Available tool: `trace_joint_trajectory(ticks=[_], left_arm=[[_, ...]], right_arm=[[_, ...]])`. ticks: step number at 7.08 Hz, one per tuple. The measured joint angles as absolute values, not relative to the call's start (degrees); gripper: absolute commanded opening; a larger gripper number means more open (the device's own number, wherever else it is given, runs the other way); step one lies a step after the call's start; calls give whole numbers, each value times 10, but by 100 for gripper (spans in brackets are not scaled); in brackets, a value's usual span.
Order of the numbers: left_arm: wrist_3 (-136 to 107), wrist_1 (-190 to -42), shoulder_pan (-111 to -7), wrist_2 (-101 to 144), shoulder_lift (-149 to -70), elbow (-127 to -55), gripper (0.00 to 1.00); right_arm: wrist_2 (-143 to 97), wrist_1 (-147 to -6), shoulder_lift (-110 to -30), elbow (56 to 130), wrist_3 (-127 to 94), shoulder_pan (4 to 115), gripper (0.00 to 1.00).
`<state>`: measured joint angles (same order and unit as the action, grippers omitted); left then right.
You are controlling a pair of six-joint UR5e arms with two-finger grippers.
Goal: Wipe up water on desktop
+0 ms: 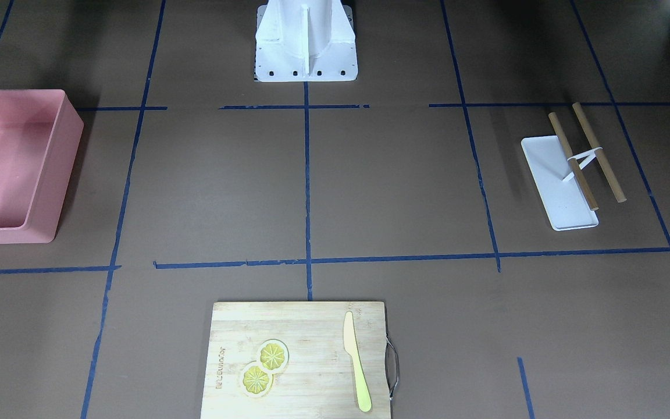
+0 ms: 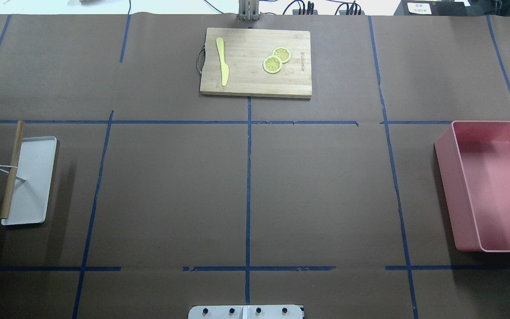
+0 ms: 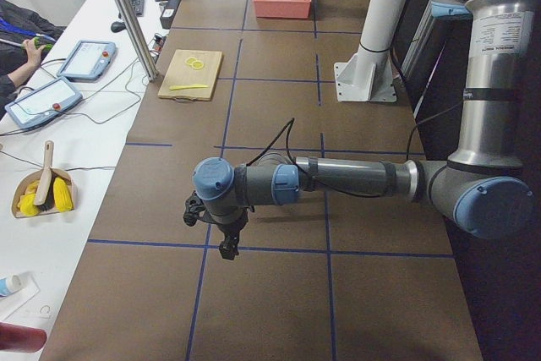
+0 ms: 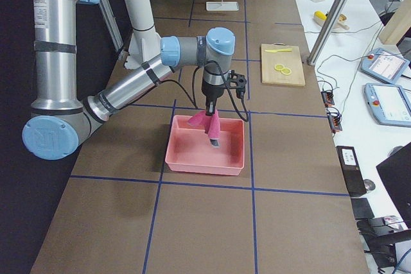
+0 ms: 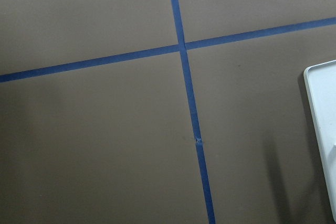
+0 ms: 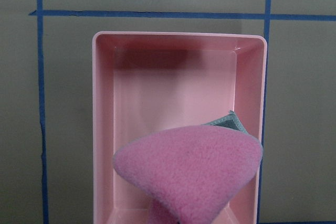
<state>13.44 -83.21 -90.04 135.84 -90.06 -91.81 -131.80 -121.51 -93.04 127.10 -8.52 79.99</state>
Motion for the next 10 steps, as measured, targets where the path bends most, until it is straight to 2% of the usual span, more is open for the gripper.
trace_joint_trajectory(ticks=[1, 6, 8, 10], left_arm=[[136, -833, -901, 1359, -901, -915, 100], [135, -833, -901, 1359, -911, -914, 100], [135, -833, -901, 1358, -918, -909, 100], [135, -833, -901, 1359, -924, -899, 100]], right_arm=[[-1325, -1209, -932, 1264, -85, 800, 100], [-1336, -1184, -933, 1241, -63, 804, 100], [-1339, -1110, -947, 1176, 13, 836, 100], [-1341, -936, -986, 1085, 31, 861, 100]])
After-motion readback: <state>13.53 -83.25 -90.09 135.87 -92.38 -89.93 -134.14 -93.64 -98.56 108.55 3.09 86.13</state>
